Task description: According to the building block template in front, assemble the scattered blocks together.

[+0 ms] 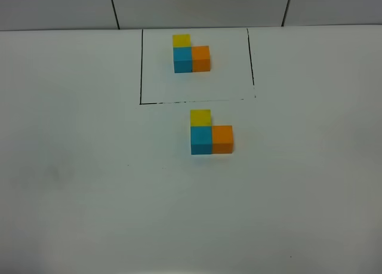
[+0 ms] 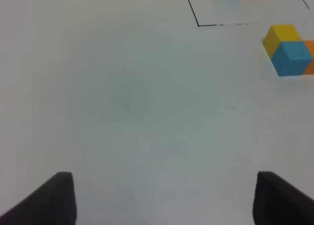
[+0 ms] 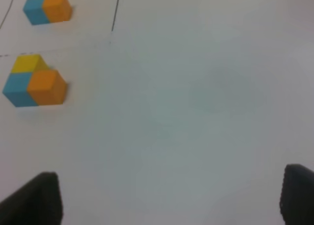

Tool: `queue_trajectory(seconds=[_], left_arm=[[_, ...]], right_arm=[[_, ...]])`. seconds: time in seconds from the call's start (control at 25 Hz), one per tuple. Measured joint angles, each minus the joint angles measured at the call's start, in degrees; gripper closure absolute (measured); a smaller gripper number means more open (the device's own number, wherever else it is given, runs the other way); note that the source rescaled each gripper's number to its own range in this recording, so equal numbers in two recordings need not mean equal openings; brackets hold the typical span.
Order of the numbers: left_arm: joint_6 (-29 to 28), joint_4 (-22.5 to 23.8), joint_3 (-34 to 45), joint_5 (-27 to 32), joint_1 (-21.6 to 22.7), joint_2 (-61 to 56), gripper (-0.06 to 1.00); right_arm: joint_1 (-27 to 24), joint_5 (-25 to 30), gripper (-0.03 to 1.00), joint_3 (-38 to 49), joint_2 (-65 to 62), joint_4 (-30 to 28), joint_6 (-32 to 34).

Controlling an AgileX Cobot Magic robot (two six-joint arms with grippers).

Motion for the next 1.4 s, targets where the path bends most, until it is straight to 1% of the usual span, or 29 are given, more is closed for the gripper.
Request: queue_trajectory(seconds=[0.08, 0.32, 0.48, 0.56, 1.4], left_arm=[[0.0, 0.0, 0.0, 0.0, 0.0, 0.0, 0.36], [-0.19, 0.0, 0.0, 0.0, 0.0, 0.0, 0.36], [-0.13, 0.0, 0.0, 0.0, 0.0, 0.0, 0.36], [-0.13, 0.0, 0.0, 0.0, 0.0, 0.0, 0.36], [-0.13, 0.0, 0.0, 0.0, 0.0, 0.0, 0.36]], right_arm=[[0.99, 0.0, 0.08, 0.0, 0.0, 0.04, 0.0], [1.78, 0.0, 0.11, 0.0, 0.0, -0.6, 0.88], [5.45, 0.0, 0.12, 0.0, 0.0, -1.91, 2.76], [6.52, 0.0, 0.12, 0.0, 0.0, -2.63, 3.6], [6.75, 0.0, 0.12, 0.0, 0.0, -2.98, 3.84]])
